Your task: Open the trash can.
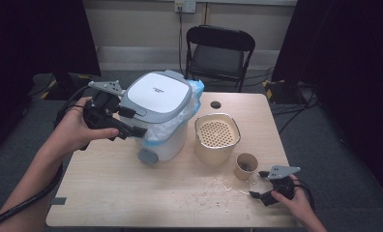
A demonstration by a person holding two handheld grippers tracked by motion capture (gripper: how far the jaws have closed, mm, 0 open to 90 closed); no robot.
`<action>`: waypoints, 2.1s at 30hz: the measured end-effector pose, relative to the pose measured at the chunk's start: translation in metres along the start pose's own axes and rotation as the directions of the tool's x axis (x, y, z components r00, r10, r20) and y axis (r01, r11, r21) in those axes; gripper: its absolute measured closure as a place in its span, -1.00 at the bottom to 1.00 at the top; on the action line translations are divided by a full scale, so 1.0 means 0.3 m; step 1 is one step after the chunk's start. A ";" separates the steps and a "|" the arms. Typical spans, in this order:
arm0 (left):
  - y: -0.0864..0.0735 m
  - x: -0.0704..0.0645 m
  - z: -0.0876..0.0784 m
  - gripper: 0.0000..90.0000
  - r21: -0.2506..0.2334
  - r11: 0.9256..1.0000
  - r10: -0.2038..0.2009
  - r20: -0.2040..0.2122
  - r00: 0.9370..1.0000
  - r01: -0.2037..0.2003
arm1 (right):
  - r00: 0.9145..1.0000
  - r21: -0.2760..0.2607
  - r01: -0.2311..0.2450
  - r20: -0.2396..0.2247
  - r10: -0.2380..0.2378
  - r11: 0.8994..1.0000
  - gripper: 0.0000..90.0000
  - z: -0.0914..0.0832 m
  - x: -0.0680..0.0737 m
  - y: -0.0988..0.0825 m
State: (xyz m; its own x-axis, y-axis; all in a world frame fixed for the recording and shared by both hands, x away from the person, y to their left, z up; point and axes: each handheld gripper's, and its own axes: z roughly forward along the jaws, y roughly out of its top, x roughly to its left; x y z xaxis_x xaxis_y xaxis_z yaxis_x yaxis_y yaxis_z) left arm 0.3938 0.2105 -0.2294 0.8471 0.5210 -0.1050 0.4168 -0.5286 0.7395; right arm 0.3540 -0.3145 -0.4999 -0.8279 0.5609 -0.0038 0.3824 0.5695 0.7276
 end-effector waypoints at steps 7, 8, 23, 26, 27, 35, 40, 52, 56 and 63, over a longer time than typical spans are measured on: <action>0.016 0.010 0.006 -0.20 -0.001 1.000 -0.002 -0.007 1.000 0.002 | 1.000 0.000 0.000 0.000 0.000 1.000 -0.79 0.000 0.000 0.000; 0.017 0.009 0.006 -0.20 -0.002 1.000 0.001 -0.002 1.000 -0.001 | 1.000 0.000 0.000 0.000 0.000 1.000 -0.79 0.000 0.000 0.000; 0.047 0.008 0.038 0.25 0.010 0.999 0.038 -0.020 0.999 -0.038 | 1.000 0.000 0.000 0.000 0.000 1.000 -0.79 0.000 0.000 0.000; 0.049 0.016 0.037 0.29 -0.010 1.000 0.015 -0.024 1.000 -0.015 | 1.000 0.000 0.000 0.000 0.000 1.000 -0.79 0.000 0.000 0.000; 0.050 0.020 0.035 0.32 -0.019 1.000 0.000 -0.033 0.999 -0.001 | 1.000 0.000 0.000 0.000 0.000 1.000 -0.79 0.000 0.000 0.000; 0.040 0.060 0.023 0.61 -0.054 0.994 -0.100 -0.099 0.990 0.095 | 1.000 0.000 0.000 0.000 0.000 1.000 -0.79 0.000 0.000 0.000; 0.029 0.084 0.032 0.71 -0.038 0.991 -0.135 -0.131 0.982 0.131 | 1.000 0.000 0.000 0.000 0.000 1.000 -0.79 0.000 0.000 0.000; 0.018 0.132 0.070 0.82 -0.028 0.987 -0.158 -0.165 0.974 0.156 | 1.000 -0.001 0.002 0.001 -0.002 1.000 -0.79 0.000 -0.001 0.000; 0.019 0.135 0.073 0.85 -0.034 0.987 -0.161 -0.164 0.973 0.157 | 1.000 0.000 -0.001 0.000 0.001 1.000 -0.79 0.000 0.000 0.000; 0.016 0.142 0.072 0.98 -0.035 0.986 -0.169 -0.183 0.968 0.166 | 1.000 0.000 0.000 0.000 0.000 1.000 -0.79 0.000 0.000 0.000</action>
State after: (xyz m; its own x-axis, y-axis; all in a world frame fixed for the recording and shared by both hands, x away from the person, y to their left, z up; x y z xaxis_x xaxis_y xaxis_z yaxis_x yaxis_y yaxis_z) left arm 0.4391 0.2158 -0.2447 0.6893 0.7167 -0.1053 0.5396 -0.4110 0.7348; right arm 0.3540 -0.3145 -0.4999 -0.8278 0.5610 -0.0036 0.3826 0.5693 0.7277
